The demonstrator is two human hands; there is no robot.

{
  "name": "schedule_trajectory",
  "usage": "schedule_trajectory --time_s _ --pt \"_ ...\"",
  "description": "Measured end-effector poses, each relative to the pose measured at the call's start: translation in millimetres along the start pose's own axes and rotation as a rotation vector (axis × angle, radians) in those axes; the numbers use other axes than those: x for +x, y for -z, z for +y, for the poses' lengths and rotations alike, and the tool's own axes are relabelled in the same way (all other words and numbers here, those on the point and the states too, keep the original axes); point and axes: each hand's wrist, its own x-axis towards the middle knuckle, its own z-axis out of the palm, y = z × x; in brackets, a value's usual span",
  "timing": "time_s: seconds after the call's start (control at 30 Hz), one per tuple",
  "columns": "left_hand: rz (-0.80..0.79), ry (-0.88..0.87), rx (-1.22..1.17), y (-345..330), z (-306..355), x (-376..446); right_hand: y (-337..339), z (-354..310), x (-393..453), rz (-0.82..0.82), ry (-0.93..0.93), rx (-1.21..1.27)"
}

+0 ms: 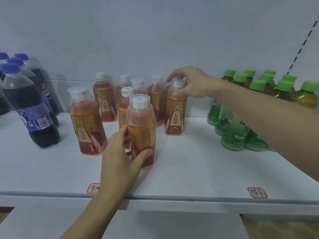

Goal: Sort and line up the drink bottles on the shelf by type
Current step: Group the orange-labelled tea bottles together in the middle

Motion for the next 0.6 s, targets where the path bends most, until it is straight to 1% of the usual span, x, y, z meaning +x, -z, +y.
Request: schedule_trajectory --time_s 0.1,0.17,0.23,0.27,0.3,0.33,0.37,0.4,0.43,0.47,0.5,0.57,0.6 --pt "-0.018 0.033 -0.023 0 2 2 -4 3 0 -0.014 0.004 -0.014" --pt "-0.023 0.034 -0.039 -1 6 1 -3 -1 -5 0.004 0.028 -0.115" --pt "-0.029 0.022 -0.050 -3 10 -1 2 -15 -17 0.157 0.149 -0.161" --pt "-0.034 0.016 -0.059 -5 13 -2 5 -26 -25 0.231 0.222 -0.117" --pt "-0.042 0.009 -0.075 -6 17 -2 9 -39 -35 0.248 0.277 -0.044" --pt "-0.055 0.004 -0.094 -8 21 -1 12 -53 -45 0.190 0.307 0.038" --pt "-0.067 -0.003 -0.111 -12 25 1 13 -66 -53 0.071 0.316 0.094" --pt "-0.077 -0.015 -0.124 -15 29 3 12 -75 -59 -0.055 0.322 0.084" --pt "-0.083 -0.031 -0.130 -20 34 5 9 -79 -62 -0.142 0.334 0.022" --pt "-0.088 -0.045 -0.137 -24 38 7 6 -78 -63 -0.183 0.344 -0.049" --pt "-0.094 -0.057 -0.144 -29 42 11 6 -76 -63 -0.184 0.339 -0.088" --pt "-0.108 -0.080 -0.148 -35 46 18 13 -68 -63 -0.138 0.324 -0.073" --pt "-0.147 -0.071 -0.147 -36 44 22 19 -63 -62 -0.128 0.319 -0.046"
